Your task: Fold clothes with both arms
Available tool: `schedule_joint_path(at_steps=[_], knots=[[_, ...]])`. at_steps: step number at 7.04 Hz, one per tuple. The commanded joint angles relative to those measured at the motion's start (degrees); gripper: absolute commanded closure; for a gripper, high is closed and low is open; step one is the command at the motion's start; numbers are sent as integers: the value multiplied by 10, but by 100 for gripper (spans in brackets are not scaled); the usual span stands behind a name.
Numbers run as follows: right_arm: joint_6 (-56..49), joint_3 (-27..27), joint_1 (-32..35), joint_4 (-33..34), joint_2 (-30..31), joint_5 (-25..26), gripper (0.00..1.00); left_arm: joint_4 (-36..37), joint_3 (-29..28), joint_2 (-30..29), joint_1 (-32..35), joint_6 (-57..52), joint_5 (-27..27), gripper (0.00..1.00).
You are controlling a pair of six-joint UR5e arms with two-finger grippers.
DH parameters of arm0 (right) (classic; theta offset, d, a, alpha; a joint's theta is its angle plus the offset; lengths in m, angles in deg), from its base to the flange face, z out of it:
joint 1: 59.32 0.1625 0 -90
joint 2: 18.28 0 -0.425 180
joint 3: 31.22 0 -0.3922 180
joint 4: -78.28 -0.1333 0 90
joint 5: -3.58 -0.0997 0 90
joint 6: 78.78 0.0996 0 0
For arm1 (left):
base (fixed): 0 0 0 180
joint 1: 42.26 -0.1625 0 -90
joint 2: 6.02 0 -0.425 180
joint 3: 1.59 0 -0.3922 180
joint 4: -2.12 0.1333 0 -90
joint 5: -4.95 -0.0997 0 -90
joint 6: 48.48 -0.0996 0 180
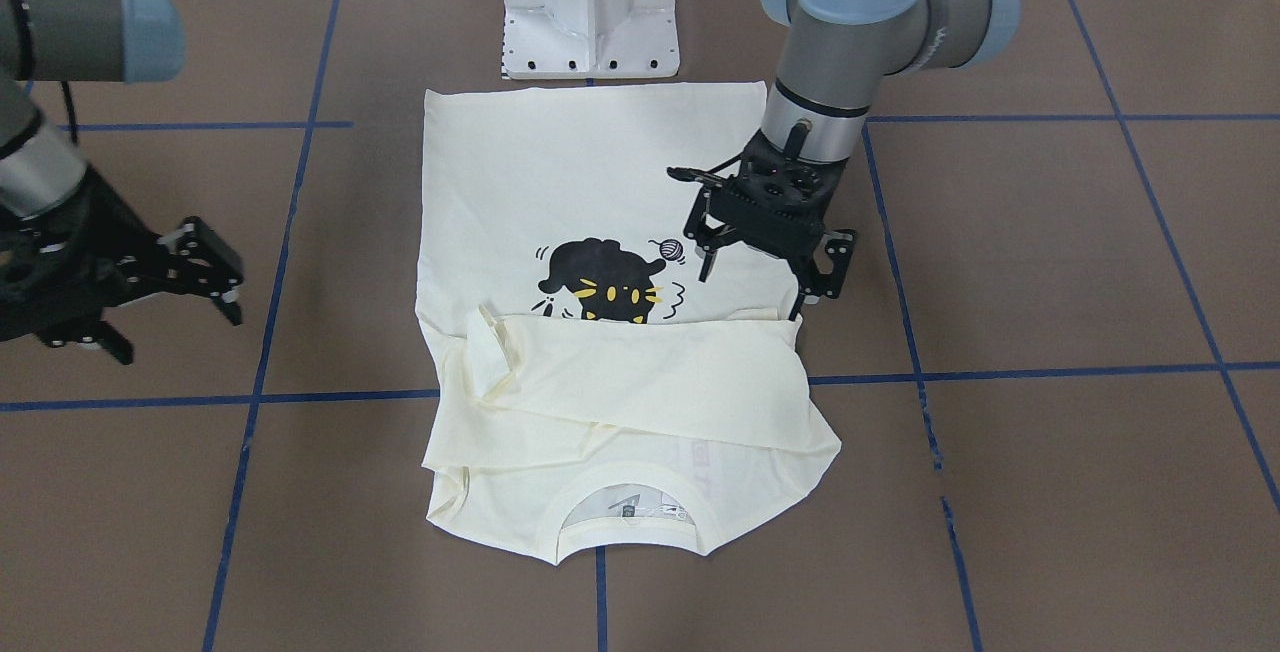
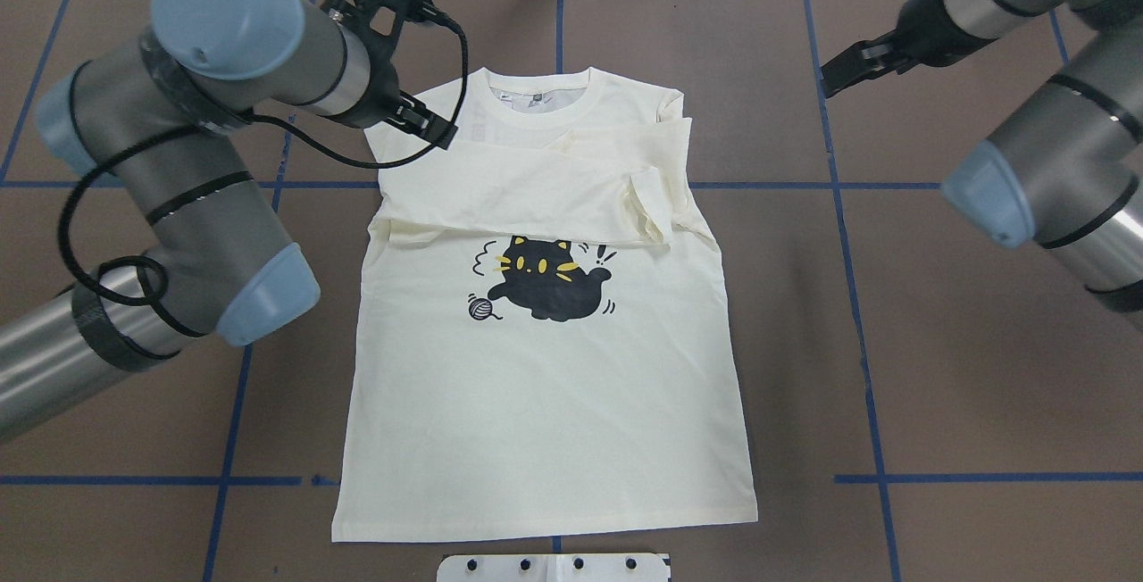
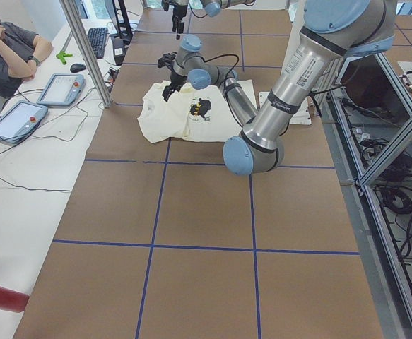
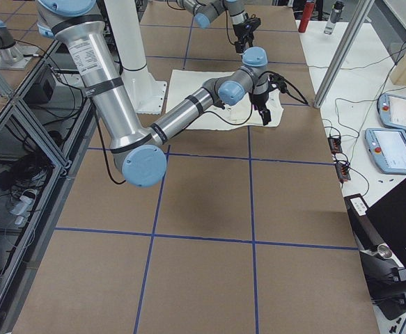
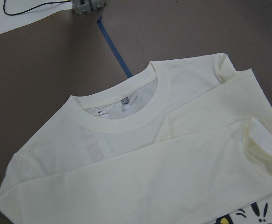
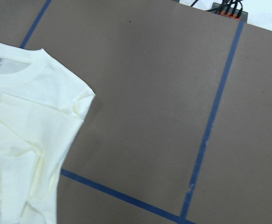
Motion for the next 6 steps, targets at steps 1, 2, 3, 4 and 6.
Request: schedule_joint_path(at_steps=[1,2,3,4,6], knots=[[65,-11,-101,30,-54,139,5,-2,32,60,55,-32,49,0],[68,-29,-119,79,-87,162,6,-12,34,73,60,-33,55,0],[79,-50,-145,125,-126,201,7,-21,38,88,77,-52,93,0],[119,-84,-176,138,-161,245,7,-51,40,116,99,-82,132,0],[166,-153,-218,143,-204,298,19,-79,42,140,108,-84,145,0]])
